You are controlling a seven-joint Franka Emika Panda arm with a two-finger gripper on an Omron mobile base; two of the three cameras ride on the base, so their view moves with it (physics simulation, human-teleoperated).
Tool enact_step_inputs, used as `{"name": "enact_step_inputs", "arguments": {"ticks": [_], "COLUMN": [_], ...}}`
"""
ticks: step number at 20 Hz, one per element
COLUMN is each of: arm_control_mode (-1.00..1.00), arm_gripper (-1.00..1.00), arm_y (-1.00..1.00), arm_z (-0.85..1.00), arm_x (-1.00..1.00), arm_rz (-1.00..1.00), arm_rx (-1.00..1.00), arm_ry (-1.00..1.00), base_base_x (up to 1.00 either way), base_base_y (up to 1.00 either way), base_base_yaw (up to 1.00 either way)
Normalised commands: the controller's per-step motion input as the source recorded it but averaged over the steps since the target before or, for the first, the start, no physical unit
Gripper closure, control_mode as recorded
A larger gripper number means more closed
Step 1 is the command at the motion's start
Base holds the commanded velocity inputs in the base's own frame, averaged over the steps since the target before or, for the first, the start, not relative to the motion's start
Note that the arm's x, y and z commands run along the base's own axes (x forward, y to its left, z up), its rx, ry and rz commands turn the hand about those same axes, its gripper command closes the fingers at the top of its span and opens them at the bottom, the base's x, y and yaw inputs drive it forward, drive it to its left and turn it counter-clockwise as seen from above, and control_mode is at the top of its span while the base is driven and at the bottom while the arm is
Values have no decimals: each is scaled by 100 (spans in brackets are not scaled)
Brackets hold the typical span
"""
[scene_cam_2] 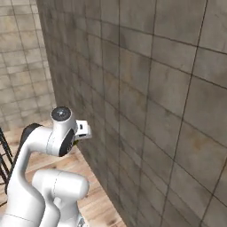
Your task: Pick up the pear and tangerine from the fridge and place one fruit on each plate on the dining counter.
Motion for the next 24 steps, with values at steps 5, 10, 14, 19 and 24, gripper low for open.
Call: {"name": "enact_step_inputs", "arguments": {"ticks": [5,10,14,19,24], "arm_control_mode": [100,100,100,100,100], "arm_gripper": [100,100,100,100,100], "arm_y": [0,0,0,0,0], "arm_z": [0,0,0,0,0], "arm_x": [0,0,0,0,0], "arm_rz": [0,0,0,0,0], "arm_rx": [0,0,0,0,0], "arm_ry": [0,0,0,0,0], "base_base_x": [67,72,68,56,51], "base_base_y": [0,0,0,0,0], "base_base_yaw": [41,42,51,63,69]}}
